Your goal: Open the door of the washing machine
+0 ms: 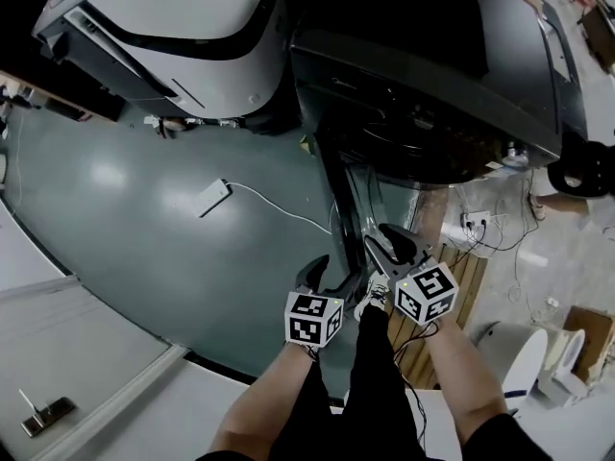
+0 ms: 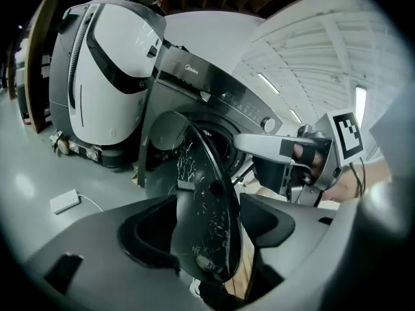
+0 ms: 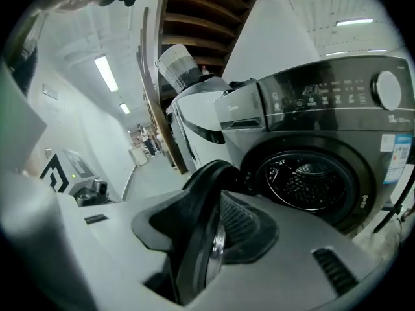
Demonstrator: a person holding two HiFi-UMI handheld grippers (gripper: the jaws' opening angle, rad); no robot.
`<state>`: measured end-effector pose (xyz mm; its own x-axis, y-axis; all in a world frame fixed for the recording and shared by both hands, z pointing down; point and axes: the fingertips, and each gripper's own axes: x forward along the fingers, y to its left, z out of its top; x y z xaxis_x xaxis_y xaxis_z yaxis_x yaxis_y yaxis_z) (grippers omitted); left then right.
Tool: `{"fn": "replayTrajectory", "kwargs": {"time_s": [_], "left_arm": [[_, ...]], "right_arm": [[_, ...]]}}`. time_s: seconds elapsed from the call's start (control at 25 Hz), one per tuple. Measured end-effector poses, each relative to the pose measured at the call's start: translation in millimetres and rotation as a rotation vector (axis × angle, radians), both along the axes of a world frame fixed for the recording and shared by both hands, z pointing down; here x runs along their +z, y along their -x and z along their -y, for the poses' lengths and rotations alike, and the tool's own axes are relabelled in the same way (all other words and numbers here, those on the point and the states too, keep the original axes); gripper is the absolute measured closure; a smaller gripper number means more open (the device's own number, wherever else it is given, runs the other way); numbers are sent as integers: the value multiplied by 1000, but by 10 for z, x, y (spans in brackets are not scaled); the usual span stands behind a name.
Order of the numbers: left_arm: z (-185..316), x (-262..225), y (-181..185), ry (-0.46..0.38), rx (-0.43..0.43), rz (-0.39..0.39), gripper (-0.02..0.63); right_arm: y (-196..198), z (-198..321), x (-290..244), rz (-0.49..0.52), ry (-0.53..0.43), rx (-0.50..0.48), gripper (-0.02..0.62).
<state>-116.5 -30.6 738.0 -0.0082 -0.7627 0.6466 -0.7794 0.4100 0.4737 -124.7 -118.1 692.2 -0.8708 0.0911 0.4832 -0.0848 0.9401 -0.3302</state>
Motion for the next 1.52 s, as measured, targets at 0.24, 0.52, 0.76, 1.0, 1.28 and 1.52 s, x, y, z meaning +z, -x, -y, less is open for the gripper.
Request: {"fn": "replayTrajectory", "kwargs": {"time_s": [0.24, 0.52, 0.76, 1.0, 1.28, 1.52], "left_arm": [[-494, -5, 260, 8, -74, 3, 290], [-926, -16, 585, 4, -148, 7, 321], [-1199, -18, 862, 8, -182, 28, 351], [-1415, -50, 1139, 3, -233, 49, 383], [-1616, -65, 1486, 27, -272, 98, 413], [-1743, -76, 1789, 56, -297, 148, 436]], "right_arm": [[261, -466, 15, -1, 17, -56, 434], [603, -865, -18, 13, 23, -107, 435], [862, -1190, 15, 7, 37, -143, 434], [1113, -1500, 62, -8, 36, -205, 434], [1360, -1823, 148, -24, 41, -265, 434], [1508, -1968, 215, -39, 48, -280, 434]]}}
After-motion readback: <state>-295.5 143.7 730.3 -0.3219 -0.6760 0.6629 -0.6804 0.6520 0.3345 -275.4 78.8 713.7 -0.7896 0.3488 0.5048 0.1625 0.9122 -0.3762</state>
